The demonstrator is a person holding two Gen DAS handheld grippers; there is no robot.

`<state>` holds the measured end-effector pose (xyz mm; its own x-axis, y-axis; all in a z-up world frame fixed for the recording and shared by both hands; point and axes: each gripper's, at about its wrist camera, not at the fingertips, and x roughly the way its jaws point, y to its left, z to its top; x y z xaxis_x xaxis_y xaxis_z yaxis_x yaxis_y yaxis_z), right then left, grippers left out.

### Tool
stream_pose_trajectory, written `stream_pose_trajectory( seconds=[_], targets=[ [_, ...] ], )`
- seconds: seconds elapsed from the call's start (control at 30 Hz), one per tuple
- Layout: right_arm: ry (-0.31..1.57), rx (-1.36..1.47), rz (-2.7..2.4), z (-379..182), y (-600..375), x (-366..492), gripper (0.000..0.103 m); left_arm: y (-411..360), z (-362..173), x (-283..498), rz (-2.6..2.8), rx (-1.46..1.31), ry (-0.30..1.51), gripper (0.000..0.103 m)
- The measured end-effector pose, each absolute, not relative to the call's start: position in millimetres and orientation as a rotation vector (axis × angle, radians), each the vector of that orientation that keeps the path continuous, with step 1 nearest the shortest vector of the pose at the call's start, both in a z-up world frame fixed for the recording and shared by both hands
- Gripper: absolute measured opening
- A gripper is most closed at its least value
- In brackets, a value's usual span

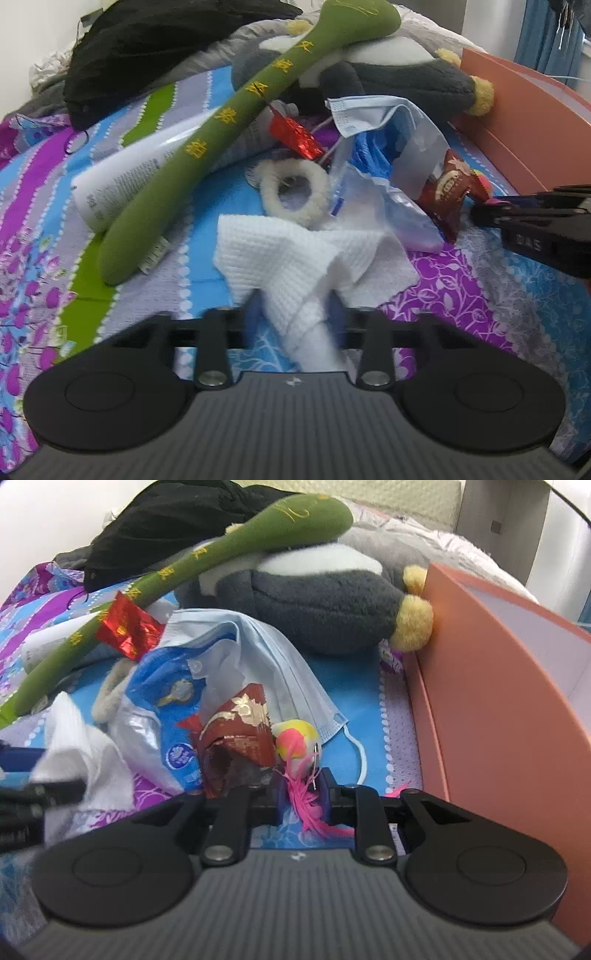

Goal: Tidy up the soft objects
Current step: 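Grasp white tissue with left gripper while right grasps pink-feathered toy, then lift tissue with left gripper while right carries feathered toy toward pink box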

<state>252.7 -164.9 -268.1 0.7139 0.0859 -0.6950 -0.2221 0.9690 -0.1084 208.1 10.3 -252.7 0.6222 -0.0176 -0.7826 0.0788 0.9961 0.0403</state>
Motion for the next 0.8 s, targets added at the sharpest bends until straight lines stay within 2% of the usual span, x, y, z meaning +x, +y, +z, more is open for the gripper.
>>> stream_pose_trajectory(
  seconds=[0.03,0.13,0.8],
  targets=[
    [0.756,-0.191,0.170,-266,-164,249,0.022,12,-251,208,-0.053,0.063,0.902,0.017],
    [0.753,-0.192,0.169,-259,-165,238,0.022,16,-243,204,-0.052,0.009,0.913,0.012],
    [0.744,-0.098,0.229,-197,-185,155,0.022,1,-177,132,-0.016,-0.171,0.933,0.011]
  ],
)
